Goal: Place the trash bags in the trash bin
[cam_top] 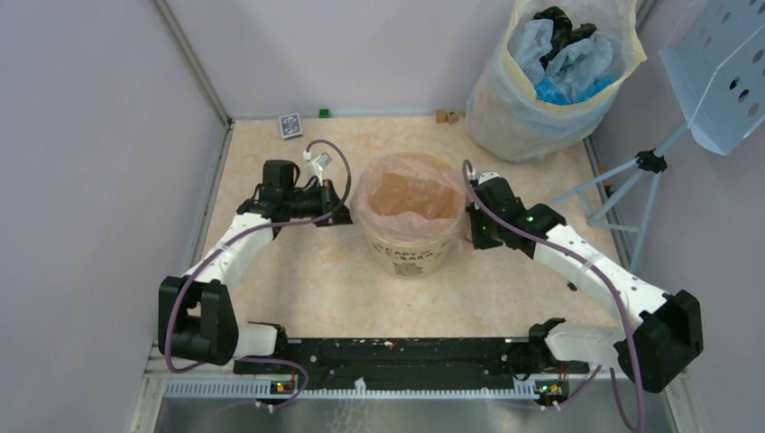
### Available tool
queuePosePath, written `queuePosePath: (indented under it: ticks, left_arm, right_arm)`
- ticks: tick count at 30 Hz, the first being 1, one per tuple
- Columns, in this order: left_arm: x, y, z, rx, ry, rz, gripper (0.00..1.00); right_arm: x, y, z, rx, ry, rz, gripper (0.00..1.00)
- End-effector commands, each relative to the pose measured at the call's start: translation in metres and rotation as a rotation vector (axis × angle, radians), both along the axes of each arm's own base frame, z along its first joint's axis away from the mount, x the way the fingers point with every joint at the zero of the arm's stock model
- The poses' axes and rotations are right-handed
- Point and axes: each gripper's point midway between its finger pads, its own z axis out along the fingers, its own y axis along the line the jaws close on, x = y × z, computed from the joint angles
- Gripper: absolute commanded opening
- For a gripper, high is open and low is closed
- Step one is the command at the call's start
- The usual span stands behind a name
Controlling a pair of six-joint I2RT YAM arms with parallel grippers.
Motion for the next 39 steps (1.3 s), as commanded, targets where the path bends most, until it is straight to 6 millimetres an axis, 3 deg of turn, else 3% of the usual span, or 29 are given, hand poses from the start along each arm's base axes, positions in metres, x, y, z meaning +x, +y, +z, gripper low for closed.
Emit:
queuePosePath:
  ticks: [1,6,11,13,15,19,23,28,31,35,39]
  left_arm:
    - [-0.006,0.003,-0.01,0.04,-0.003,-0.021,0.0]
    - [0.005,0.005,-0.034,0.072,0.041,-0.015,0.0]
    - [0.021,0.01,-0.055,0.131,0.055,0.022,0.0]
    - [0.024,0.009,-0.056,0.132,0.061,0.018,0.0]
    - [0.027,0.008,-0.054,0.129,0.055,0.017,0.0]
    - [0.033,0.009,-0.043,0.131,0.019,0.03,0.0]
    - [0.035,0.011,-0.036,0.139,-0.01,0.047,0.0]
    - [0.038,0.012,-0.036,0.138,-0.015,0.063,0.0]
    - [0.04,0.011,-0.037,0.134,-0.012,0.067,0.0]
    - [0.042,0.01,-0.037,0.129,-0.012,0.068,0.0]
    - [0.044,0.009,-0.036,0.128,-0.011,0.065,0.0]
  right_arm:
    - [0.019,0.005,-0.017,0.013,-0.027,-0.051,0.0]
    - [0.032,-0.006,-0.011,-0.035,-0.067,-0.09,0.0]
    - [0.037,-0.028,0.03,-0.021,-0.214,-0.133,0.0]
    - [0.037,-0.032,0.05,-0.007,-0.29,-0.12,0.18]
    - [0.037,-0.033,0.073,0.014,-0.368,-0.09,0.3]
    - [0.035,-0.029,0.116,0.05,-0.517,0.0,0.44]
    - [0.036,-0.008,0.154,0.078,-0.631,0.179,0.58]
    - [0.037,0.027,0.193,0.122,-0.72,0.404,0.64]
    - [0.045,0.044,0.206,0.12,-0.728,0.483,0.65]
    - [0.061,0.066,0.201,-0.024,-0.692,0.546,0.68]
    - [0.067,0.096,0.178,-0.156,-0.647,0.634,0.72]
